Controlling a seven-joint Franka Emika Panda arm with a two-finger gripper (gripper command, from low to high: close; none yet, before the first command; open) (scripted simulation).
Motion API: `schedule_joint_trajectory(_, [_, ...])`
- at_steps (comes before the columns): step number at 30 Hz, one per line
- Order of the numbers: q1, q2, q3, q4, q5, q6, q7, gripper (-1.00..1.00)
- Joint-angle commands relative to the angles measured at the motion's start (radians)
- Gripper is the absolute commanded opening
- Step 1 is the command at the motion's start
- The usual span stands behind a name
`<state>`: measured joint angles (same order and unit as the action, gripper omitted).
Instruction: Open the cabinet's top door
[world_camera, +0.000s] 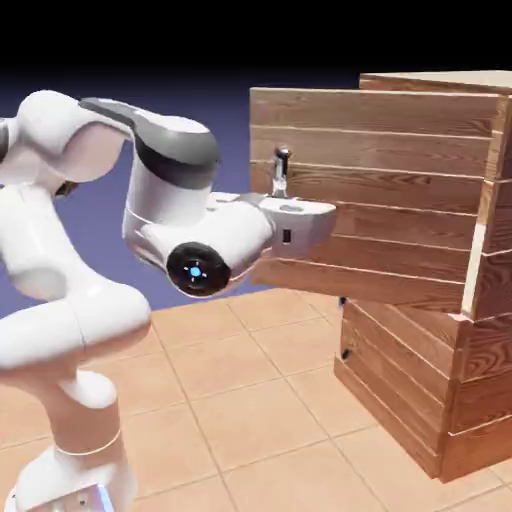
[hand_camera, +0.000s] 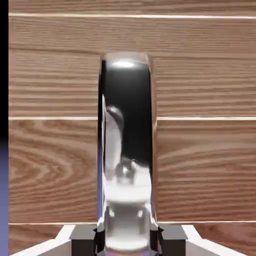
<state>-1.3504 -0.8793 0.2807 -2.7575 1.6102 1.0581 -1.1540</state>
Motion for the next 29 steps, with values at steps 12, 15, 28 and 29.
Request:
schedule_joint_trajectory(12, [-0.047,0.435,-0.068,0.322,-0.358,-0.216,-0.22,-1.0])
schedule_joint_trajectory(15, [-0.045,0.544,-0.073,0.423,-0.435,-0.262,-0.26,-1.0])
schedule_joint_trajectory(28, [-0.016,0.948,-0.055,0.873,-0.663,-0.446,-0.335,-1.0])
schedule_joint_trajectory(29, [-0.016,0.948,-0.055,0.873,-0.663,-0.446,-0.335,1.0])
